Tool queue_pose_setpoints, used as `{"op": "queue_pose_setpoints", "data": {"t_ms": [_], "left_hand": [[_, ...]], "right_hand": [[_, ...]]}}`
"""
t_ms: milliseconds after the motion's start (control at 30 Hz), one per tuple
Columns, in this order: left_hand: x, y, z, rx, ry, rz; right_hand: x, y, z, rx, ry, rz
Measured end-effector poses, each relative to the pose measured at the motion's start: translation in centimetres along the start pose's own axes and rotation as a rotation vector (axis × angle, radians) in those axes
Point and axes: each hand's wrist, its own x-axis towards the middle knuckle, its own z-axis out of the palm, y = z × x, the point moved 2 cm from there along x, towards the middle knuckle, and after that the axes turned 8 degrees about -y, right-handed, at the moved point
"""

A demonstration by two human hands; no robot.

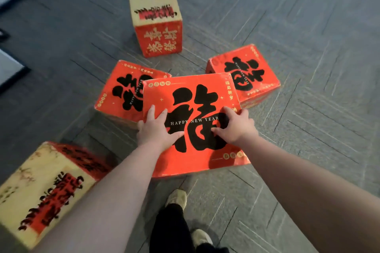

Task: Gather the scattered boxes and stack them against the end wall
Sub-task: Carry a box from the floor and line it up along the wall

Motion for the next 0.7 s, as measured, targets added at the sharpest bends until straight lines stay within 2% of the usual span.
{"op": "queue_pose_setpoints", "data": {"t_ms": [167,367,533,700], "left_hand": [[-9.2,-1.4,-8.8,-0.096,0.149,-0.073],[-22.5,-8.1,-18.9,-0.185,0.371,-0.194],[-37.2,-19.0,-25.6,-0.261,0.581,-0.355],[-55.1,-30.7,-28.1,-0.292,0.793,-0.551]], "right_hand": [[-9.2,-7.4,-5.7,-0.072,0.022,-0.124],[-21.9,-18.7,-8.8,-0.179,0.054,-0.38],[-35.6,-31.5,-6.3,-0.29,0.049,-0.67],[-52.3,-40.9,0.9,-0.37,0.036,-0.987]]}}
